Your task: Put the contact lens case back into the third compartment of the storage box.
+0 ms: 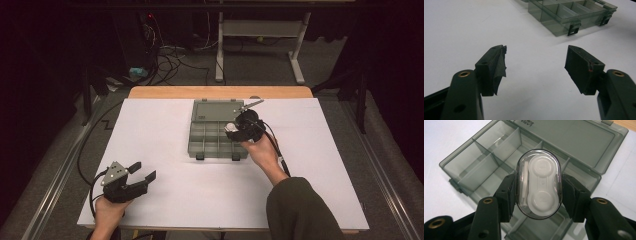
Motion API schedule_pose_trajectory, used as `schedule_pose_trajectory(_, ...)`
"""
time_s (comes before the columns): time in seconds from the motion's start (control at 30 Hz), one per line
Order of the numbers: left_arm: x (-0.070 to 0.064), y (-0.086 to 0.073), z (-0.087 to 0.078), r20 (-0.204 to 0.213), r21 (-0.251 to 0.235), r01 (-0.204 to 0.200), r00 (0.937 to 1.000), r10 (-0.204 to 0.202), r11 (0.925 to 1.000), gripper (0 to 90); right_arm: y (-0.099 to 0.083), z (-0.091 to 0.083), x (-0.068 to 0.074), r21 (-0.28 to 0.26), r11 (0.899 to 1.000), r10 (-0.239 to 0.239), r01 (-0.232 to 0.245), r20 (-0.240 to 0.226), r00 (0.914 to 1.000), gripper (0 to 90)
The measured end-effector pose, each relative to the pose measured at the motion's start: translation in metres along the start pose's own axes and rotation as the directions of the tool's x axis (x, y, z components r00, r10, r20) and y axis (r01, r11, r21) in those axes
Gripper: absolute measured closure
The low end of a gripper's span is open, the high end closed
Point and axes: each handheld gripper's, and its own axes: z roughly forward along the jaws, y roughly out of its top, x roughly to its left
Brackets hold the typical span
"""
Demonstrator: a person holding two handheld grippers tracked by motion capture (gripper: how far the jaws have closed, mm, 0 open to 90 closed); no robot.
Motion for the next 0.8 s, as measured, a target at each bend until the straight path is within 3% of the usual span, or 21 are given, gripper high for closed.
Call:
schedule_pose_trajectory(0.57, 0.0, 0.001, 0.0, 0.009, -0.004, -0.001, 1.0, 0.001, 1.0, 33.1, 0.017, 0.034, 0.002, 0.066, 0.998, -0.012, 0.008, 0.064, 0.9979, 49.1)
schedule_pose_trajectory(0.8, -0.001, 0.001, 0.0, 0.011, -0.004, -0.004, 0.9999, 0.004, 1.0, 33.1, 0.021, 0.04, 0.005, 0.08, 0.997, -0.019, 0.012, 0.079, 0.9967, 49.0)
